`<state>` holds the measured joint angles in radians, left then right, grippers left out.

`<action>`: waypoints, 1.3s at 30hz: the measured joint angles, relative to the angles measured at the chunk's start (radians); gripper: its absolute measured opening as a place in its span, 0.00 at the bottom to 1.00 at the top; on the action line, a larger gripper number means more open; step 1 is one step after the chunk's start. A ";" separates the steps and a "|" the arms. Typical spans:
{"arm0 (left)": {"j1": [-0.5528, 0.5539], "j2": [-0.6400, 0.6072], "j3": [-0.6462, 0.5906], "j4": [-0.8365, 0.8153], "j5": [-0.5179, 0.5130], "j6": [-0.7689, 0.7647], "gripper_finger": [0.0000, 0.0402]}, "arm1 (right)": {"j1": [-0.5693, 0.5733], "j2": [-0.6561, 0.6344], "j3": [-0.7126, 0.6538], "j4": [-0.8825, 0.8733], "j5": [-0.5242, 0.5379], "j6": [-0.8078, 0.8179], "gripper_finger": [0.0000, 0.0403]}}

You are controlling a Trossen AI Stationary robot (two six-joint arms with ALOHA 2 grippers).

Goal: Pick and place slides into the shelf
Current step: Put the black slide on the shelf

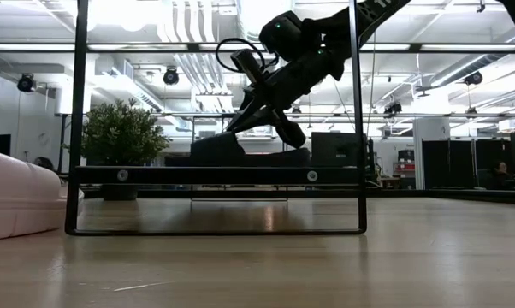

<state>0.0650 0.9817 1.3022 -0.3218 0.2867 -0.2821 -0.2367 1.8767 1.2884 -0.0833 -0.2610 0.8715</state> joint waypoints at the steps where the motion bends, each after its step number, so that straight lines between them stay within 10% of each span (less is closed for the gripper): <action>1: 0.000 0.000 0.000 0.000 0.000 0.000 0.00 | 0.000 0.000 0.000 -0.004 -0.003 0.000 0.02; 39: 0.000 0.000 0.000 0.000 0.000 0.000 0.00 | 0.009 0.009 0.000 -0.018 0.000 0.015 0.15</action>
<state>0.0647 0.9817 1.3022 -0.3218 0.2871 -0.2817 -0.2276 1.8858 1.2884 -0.1009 -0.2610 0.8860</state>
